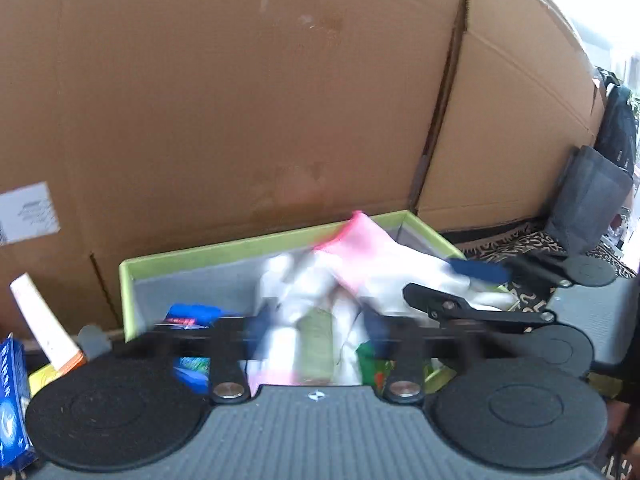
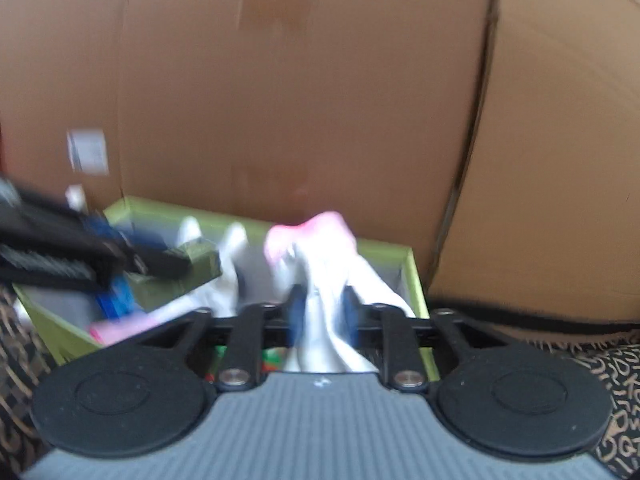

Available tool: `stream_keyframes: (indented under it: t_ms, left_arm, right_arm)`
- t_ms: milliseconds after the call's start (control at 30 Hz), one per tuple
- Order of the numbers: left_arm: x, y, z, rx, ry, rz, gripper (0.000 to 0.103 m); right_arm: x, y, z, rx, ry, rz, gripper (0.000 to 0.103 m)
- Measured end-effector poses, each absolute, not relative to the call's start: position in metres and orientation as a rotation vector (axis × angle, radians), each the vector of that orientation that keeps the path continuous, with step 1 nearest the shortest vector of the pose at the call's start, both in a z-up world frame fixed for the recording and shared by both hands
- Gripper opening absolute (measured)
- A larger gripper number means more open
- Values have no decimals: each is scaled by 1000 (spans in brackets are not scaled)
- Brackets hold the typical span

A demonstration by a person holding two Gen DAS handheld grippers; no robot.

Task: Organize objects
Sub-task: 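Carry bar and glove into the lime-green box and open both tools, then move both tools back over the remaining boxes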

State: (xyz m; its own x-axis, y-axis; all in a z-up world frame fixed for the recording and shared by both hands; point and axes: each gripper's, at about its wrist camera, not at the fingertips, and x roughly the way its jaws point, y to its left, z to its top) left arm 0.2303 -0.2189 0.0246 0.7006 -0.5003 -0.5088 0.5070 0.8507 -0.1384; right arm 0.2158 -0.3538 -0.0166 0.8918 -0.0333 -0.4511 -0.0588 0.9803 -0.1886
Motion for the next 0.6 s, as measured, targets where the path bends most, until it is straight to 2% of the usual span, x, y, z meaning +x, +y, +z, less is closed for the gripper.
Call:
stream_keyframes:
  t_ms: [33,100,400,600]
  left_arm:
    - [227,-213,24,-13,546,-545,83]
    - [222,-203,25,-39,537,-525,84]
    - [195,-166,45,-116,543,-457,85]
    - [154,-121,59,-128,496,-389,88]
  right_arm:
    - [210,-353,-18,-209,434,-9,70]
    - [196,-350,-19,-208,370,-47,89]
    - [147,-338,-1,-152,275,-68,103]
    - [109,-312,33,-69,158,-12,103]
